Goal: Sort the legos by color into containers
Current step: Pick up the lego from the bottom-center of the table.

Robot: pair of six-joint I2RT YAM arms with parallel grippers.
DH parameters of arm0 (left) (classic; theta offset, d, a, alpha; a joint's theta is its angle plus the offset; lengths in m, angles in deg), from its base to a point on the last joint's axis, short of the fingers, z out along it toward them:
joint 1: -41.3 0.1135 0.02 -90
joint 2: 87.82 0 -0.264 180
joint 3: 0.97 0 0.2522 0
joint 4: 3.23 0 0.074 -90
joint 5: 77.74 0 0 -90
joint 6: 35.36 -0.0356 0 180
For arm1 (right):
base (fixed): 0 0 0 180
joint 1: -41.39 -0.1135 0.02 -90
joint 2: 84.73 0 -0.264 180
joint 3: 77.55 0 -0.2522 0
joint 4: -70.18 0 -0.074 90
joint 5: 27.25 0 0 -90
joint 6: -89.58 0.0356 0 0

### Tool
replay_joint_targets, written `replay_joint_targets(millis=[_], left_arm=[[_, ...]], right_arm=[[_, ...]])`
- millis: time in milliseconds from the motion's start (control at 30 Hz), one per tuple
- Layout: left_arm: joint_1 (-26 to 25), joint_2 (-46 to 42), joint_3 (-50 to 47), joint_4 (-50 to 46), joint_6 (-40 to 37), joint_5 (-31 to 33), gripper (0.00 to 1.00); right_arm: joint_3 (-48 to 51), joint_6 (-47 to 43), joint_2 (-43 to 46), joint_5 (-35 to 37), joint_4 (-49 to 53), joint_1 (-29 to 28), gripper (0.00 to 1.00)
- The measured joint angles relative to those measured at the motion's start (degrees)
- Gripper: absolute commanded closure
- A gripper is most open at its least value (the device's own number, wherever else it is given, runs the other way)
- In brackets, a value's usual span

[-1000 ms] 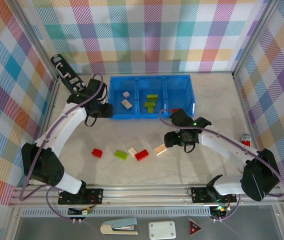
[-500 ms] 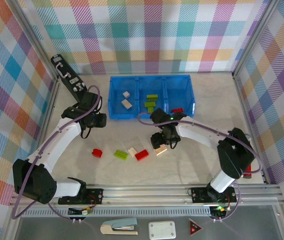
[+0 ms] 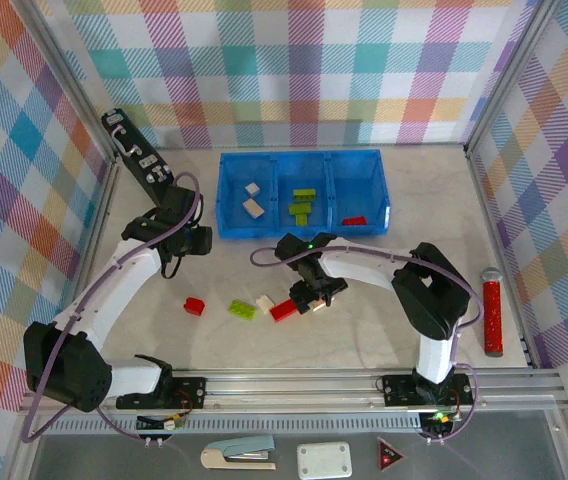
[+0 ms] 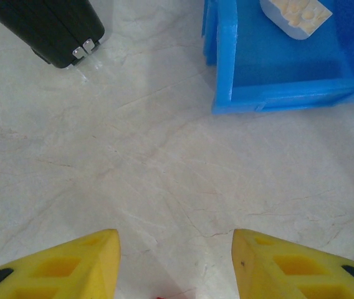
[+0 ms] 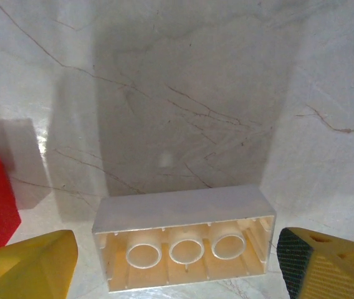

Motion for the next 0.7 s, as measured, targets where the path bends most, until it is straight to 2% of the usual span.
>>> replay_joint_targets(millis=[267, 700], left_arm=[[0.22, 0.0, 0.0, 0.39, -0.02, -0.02, 0.5], [0.37, 0.0, 0.0, 0.39, -0.02, -0.04, 0.5]], right_arm=[[0.07, 0.11, -1.55, 1.14, -0.07, -0.55, 0.19], [0.13, 1.75, -1.53, 1.42, -0.02, -1.6, 0.32]])
